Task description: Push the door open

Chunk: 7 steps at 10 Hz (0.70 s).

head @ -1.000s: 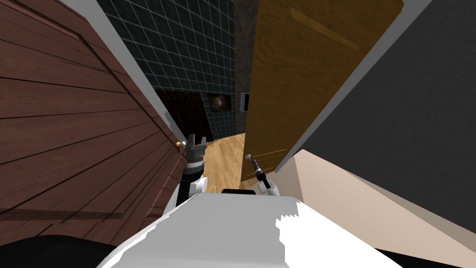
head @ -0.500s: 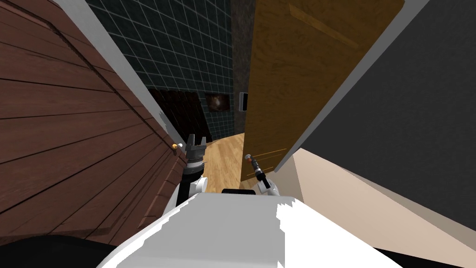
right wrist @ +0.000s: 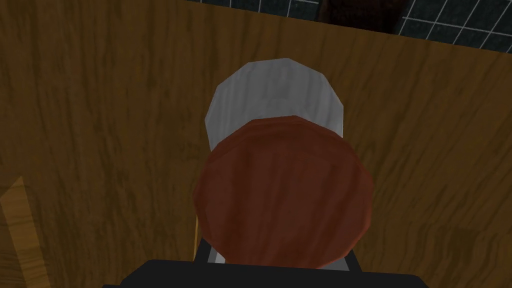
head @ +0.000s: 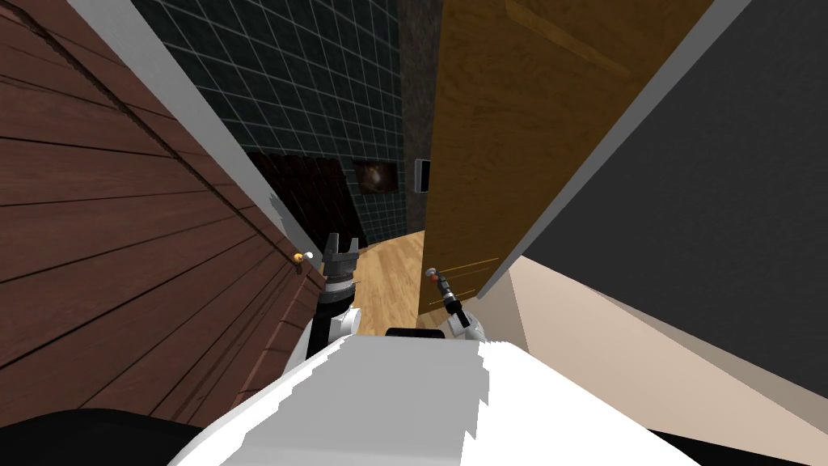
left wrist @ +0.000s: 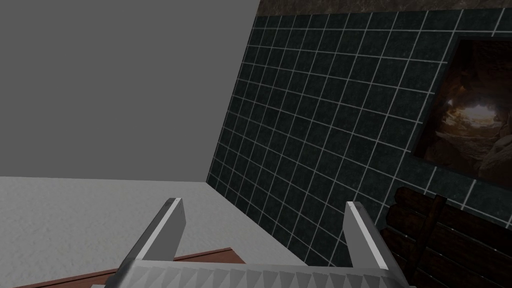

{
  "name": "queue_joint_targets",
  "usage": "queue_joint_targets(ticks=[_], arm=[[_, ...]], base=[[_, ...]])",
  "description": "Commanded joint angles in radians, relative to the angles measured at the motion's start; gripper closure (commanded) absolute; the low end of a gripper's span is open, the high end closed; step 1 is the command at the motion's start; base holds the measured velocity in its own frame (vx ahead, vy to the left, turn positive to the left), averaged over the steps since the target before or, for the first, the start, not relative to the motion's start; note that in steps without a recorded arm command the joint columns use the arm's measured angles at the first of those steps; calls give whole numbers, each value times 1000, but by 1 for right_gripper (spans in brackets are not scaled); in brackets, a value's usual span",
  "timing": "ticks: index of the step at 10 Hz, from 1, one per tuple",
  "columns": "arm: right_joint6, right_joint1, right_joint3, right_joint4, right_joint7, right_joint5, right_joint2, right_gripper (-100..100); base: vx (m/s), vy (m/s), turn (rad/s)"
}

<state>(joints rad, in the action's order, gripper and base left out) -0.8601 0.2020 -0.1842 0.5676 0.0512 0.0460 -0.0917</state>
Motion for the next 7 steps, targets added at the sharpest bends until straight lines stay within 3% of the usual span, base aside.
queue_joint_targets(ticks=[1, 7], arm=[[-5, 8, -10, -3, 50, -18, 1, 100], [-5, 21, -46, -18, 200, -79, 3, 100]], base=[[39, 23, -55], [42, 32, -54]])
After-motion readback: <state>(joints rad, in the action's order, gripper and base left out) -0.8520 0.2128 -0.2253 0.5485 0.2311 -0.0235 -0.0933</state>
